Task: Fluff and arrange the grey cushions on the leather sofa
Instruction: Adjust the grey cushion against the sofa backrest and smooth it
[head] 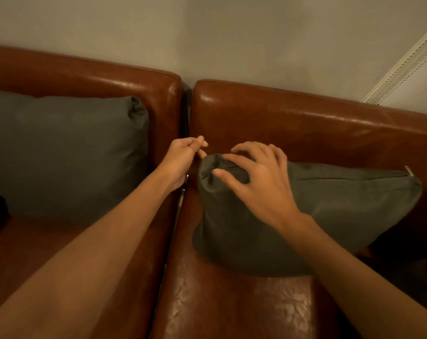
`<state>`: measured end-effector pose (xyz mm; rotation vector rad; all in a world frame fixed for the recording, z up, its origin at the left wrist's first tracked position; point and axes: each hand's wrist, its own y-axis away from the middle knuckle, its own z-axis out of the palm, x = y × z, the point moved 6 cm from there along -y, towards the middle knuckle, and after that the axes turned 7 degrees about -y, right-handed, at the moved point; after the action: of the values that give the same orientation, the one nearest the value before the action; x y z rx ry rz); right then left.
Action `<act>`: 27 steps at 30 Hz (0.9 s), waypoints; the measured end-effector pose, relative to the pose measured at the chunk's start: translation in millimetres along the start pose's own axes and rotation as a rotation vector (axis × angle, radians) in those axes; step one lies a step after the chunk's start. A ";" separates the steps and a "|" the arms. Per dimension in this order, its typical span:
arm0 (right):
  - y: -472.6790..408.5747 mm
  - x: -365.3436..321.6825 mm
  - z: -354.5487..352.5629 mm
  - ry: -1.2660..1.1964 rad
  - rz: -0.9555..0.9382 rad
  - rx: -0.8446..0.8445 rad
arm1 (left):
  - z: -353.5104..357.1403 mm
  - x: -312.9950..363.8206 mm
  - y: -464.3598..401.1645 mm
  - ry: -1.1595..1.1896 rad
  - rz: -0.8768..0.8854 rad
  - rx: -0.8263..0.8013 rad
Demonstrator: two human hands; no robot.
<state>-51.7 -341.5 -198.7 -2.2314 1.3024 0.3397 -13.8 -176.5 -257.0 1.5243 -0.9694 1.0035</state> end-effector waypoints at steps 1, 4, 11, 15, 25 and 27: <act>-1.4 -7.9 8.2 0.064 -0.019 -0.008 | 0.1 2.2 1.1 -0.027 0.023 0.004; -2.4 -18.2 25.5 0.131 -0.057 0.014 | -2.0 7.7 5.9 0.003 0.040 -0.018; -33.6 11.6 22.3 -0.373 0.233 -0.035 | -11.5 2.6 46.5 -0.330 0.325 0.209; -50.9 23.1 25.0 -0.358 0.240 -0.110 | -0.9 -5.5 63.3 -0.577 0.401 0.278; -81.6 41.0 42.1 -0.352 0.270 -0.155 | 4.4 5.3 32.8 -0.770 0.320 0.189; -85.1 34.0 47.5 -0.342 0.225 -0.282 | 2.3 8.4 29.5 -0.793 0.361 0.177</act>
<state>41.1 -306.1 -226.9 -2.1214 1.3821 0.9965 -38.4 -183.9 -240.2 1.9928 -1.7938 0.7268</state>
